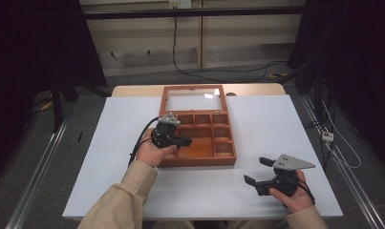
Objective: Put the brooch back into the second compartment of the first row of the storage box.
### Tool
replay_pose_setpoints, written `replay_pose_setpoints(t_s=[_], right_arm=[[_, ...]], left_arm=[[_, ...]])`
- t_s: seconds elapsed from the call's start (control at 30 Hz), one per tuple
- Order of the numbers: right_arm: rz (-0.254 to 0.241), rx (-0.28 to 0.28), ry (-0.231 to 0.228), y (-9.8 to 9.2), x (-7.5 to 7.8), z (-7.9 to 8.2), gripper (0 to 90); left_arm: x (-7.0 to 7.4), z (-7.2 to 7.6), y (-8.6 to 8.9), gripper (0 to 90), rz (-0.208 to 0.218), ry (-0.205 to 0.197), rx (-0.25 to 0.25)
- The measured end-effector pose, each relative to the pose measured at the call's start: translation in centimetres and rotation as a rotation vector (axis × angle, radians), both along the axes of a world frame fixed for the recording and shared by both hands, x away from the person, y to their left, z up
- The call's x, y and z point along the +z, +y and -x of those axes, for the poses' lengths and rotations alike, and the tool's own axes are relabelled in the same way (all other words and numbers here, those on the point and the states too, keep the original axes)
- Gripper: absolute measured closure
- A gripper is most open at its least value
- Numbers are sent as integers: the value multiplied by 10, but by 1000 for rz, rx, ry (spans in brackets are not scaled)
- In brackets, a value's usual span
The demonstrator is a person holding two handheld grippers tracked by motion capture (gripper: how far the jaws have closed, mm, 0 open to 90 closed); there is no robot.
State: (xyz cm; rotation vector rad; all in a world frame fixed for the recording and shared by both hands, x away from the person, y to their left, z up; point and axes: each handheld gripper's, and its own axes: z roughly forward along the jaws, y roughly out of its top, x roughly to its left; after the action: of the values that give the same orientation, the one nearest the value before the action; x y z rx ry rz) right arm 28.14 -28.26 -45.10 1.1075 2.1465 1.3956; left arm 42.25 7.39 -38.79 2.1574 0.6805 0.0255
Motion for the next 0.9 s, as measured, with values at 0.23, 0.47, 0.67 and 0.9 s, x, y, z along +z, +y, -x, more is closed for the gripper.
replay_pose_setpoints(t_s=[0.23,0.47,0.67,0.9], right_arm=[[0,-6,-2,-1,1,-2,83],[2,-3,-3,-1,1,-1,83],[1,0,-3,0,1,-1,83],[2,1,-3,0,1,-1,83]], left_arm=[[3,-4,-1,900,3,2,-4],[4,-10,-2,900,1,1,5],[3,-19,1,900,-9,5,34],[3,-26,1,900,-8,3,46]])
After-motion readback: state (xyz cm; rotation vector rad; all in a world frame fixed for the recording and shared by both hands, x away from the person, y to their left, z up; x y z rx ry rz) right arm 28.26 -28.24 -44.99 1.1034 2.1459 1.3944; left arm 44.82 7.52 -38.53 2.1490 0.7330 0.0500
